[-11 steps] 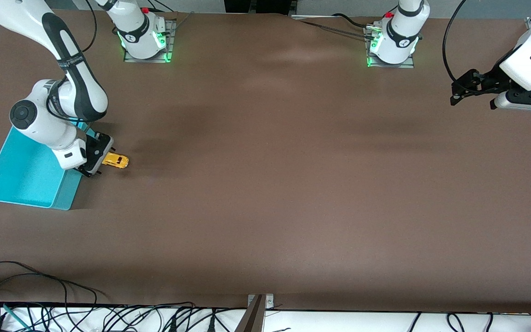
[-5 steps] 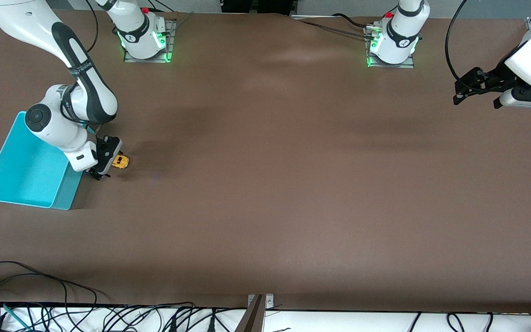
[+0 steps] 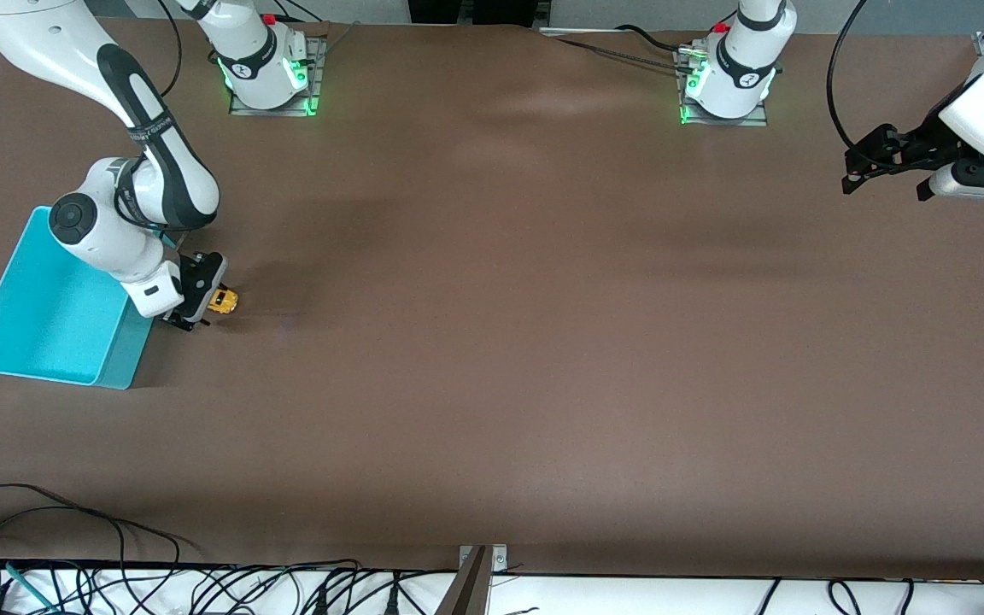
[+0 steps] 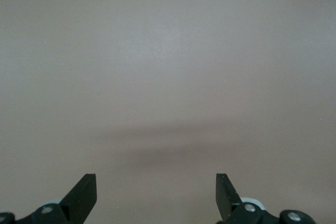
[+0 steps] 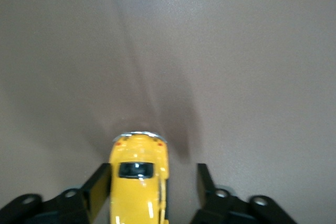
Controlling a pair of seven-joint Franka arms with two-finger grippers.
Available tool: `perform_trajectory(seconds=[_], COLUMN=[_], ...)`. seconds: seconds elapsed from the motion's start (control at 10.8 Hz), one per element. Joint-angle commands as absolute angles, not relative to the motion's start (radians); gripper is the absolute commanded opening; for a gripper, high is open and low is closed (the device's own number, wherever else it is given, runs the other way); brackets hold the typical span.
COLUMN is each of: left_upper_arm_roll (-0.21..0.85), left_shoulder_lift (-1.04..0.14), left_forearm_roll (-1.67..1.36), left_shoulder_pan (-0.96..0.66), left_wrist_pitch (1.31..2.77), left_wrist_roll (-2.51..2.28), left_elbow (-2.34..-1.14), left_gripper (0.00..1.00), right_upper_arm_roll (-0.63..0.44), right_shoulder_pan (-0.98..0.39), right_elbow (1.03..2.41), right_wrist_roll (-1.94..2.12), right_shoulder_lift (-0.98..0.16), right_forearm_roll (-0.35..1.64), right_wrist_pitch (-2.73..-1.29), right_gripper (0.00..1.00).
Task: Wind up and store yellow beetle car
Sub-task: 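Close the right gripper on the car and lift it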
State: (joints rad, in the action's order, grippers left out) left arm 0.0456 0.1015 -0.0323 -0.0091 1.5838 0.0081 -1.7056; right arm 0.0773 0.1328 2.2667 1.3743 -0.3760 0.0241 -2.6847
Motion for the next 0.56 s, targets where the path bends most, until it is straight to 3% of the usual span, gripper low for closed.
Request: perform_trajectory(seconds=[0.0,0.09,0.19,0.37,0.46], left_upper_arm_roll=[0.04,0.041,0.043,0.043,0.041], left_shoulder_lift=[0.091,0.091,0.091,0.091,0.091], left_forearm_roll=[-0.046,-0.046,-0.046,-0.046,-0.046], left_shoulder_pan=[-0.012,-0.014,-0.014,-0.014,-0.014], left_wrist_pitch=[1.552,1.554,1.552,1.552,1.554], left_wrist_roll=[-0.003,-0.005,-0.005,-0.005,-0.005], left_elbow=[-1.675,-1.674,-1.674,-1.674,-1.674], left_gripper=[1.0,1.0,1.0,1.0,1.0], right_upper_arm_roll=[0.091,0.091,0.091,0.091,0.089], right_shoulder_pan=[0.156,0.156,0.156,0.158,0.158], right_elbow=[2.284,2.284,2.284,2.284,2.284], right_wrist_roll=[1.437,1.439,1.44,1.439,1.44], right_shoulder_lift=[-0.357,-0.351,-0.35,-0.353,-0.353], right_forearm_roll=[0.04,0.04,0.04,0.044,0.044], right_wrist_pitch=[-2.703,-2.701,-2.698,-2.701,-2.701], right_gripper=[0.15,0.0,0.0,0.36,0.1])
